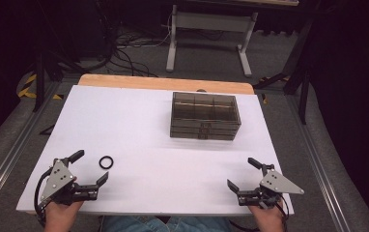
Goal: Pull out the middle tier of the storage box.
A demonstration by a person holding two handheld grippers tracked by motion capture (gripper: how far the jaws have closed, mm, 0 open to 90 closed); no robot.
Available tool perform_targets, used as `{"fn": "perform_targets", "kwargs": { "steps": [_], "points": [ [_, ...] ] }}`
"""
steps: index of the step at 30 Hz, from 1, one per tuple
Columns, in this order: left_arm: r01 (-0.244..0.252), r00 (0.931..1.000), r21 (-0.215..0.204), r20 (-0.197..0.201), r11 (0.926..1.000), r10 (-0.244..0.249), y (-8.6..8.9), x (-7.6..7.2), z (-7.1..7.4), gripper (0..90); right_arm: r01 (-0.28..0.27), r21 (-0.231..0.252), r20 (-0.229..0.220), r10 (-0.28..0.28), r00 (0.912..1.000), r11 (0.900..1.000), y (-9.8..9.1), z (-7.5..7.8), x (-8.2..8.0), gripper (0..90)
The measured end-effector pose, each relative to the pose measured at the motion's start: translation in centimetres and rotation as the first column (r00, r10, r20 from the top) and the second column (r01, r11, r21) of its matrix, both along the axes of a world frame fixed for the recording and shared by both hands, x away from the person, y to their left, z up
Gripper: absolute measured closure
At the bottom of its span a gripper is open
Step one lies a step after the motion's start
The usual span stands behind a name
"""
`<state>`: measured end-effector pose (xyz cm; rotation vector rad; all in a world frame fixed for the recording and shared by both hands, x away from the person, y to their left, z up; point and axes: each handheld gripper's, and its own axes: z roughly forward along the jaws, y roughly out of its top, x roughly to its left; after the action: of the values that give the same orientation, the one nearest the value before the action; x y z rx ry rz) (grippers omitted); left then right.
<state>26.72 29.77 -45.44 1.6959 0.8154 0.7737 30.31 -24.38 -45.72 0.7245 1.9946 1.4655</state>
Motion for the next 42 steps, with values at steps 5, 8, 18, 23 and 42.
{"fn": "perform_targets", "kwargs": {
  "steps": [5, 8, 18, 23, 42],
  "points": [
    [0.001, 1.0000, 0.000, 0.005, 1.0000, -0.001, 0.06, -0.13, 0.07, 0.2, -0.005, -0.003, -0.002, 0.005, 1.0000, 1.0000, 0.05, -0.05, 0.03, 0.4],
    [0.002, 1.0000, 0.003, 0.002, 1.0000, -0.002, 0.06, -0.07, 0.05, 0.3, -0.012, -0.014, 0.004, 0.012, 0.9999, 0.9998, 0.20, -0.03, -0.08, 0.4],
    [-0.005, 1.0000, -0.003, -0.002, 1.0000, 0.005, 0.22, 0.02, 0.01, 0.3, -0.015, -0.020, 0.006, 0.015, 0.9999, 0.9997, 0.24, -0.08, -0.07, 0.4],
    [-0.006, 1.0000, -0.006, -0.001, 1.0000, 0.006, 0.23, 0.05, 0.00, 0.3, -0.017, -0.022, 0.007, 0.018, 0.9998, 0.9996, 0.30, -0.06, -0.07, 0.5],
    [0.004, 1.0000, -0.006, -0.003, 1.0000, -0.004, 0.15, 0.13, -0.05, 0.3, -0.032, -0.032, -0.015, 0.032, 0.9994, 0.9990, 0.72, -0.02, 0.29, 0.7]
  ]
}}
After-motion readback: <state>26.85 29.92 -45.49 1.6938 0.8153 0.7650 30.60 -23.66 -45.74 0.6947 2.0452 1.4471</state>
